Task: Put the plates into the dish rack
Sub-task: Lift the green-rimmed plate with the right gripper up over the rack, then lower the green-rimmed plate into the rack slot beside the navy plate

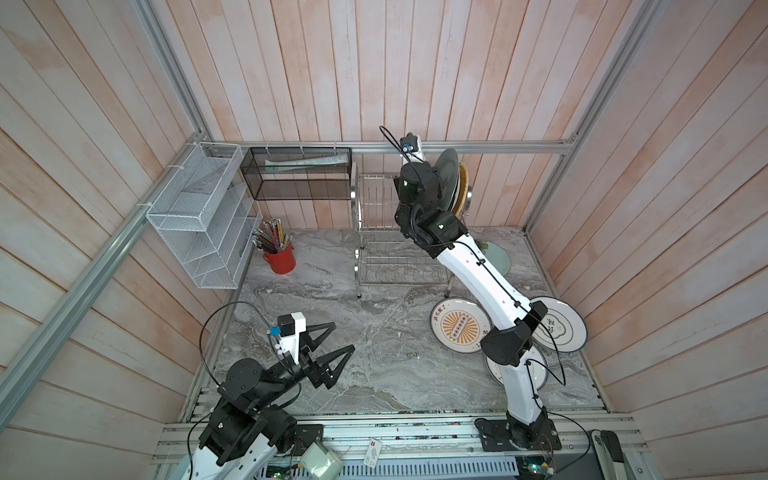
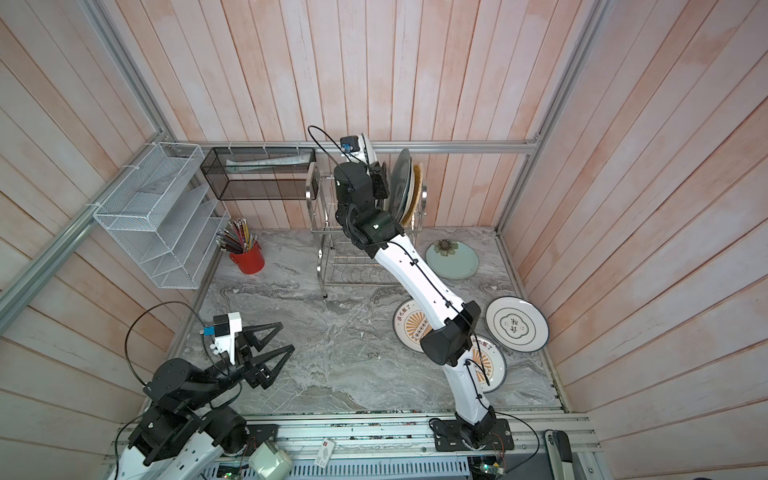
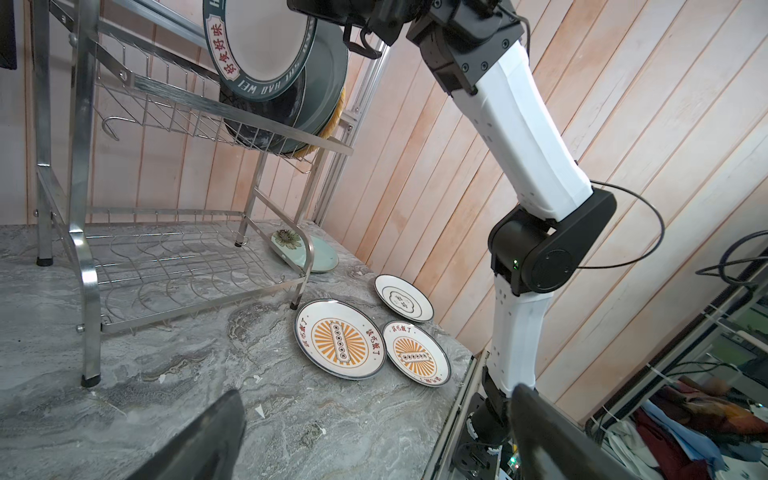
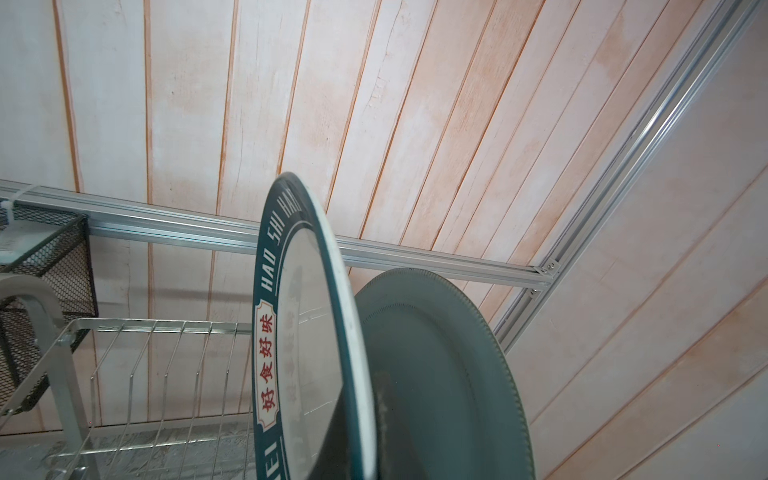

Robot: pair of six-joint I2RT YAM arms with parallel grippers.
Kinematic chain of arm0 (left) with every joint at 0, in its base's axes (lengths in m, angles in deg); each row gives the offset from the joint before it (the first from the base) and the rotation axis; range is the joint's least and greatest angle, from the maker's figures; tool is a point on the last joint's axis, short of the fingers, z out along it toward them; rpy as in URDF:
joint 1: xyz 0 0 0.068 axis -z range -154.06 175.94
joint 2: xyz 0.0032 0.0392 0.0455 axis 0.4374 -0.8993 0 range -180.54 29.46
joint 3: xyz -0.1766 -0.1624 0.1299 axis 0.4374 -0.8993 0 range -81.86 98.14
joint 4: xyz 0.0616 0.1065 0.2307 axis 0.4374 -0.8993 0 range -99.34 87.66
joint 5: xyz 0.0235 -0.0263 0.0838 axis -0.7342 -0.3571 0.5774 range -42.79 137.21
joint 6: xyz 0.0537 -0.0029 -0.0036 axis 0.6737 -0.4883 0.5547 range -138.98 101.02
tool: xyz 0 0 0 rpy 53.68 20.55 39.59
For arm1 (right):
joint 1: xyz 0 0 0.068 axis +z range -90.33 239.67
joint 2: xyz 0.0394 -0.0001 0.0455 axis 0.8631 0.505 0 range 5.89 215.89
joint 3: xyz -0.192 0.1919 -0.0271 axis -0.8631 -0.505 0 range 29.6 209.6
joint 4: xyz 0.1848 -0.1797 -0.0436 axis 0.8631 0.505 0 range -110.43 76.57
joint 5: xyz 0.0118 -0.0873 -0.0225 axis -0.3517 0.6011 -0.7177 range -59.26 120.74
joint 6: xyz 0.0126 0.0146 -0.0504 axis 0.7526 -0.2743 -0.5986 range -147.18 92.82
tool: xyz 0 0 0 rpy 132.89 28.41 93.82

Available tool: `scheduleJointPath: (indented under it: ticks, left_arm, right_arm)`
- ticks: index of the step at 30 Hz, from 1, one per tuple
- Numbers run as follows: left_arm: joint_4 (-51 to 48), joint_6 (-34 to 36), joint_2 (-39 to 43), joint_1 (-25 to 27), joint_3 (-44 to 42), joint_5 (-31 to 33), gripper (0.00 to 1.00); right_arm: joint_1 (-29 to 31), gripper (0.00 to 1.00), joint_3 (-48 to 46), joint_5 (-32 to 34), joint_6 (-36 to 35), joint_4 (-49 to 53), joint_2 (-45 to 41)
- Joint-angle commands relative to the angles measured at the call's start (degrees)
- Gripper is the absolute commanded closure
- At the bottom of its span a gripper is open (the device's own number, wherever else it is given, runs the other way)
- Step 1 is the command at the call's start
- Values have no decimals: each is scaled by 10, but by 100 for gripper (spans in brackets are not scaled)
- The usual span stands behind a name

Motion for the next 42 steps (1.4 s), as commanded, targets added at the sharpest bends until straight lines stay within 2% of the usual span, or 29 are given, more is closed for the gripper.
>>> scheduleJointPath:
  ticks: [1,5,11,42]
  left_arm:
    - [8,6,4,-8,-9,20,0]
    - [4,4,20,-31,-10,45,0]
    - [15,-3,28,-59,-17,33,0]
    - [25,-14,16,-85,-18,0,0]
  right_arm:
    - [-10,100,25,12,9,-12,4]
    - [-16,100,28,6,23,0,11]
    - [-21,100,28,2,44,15,20]
    - [0,98,52,13,135,102,47]
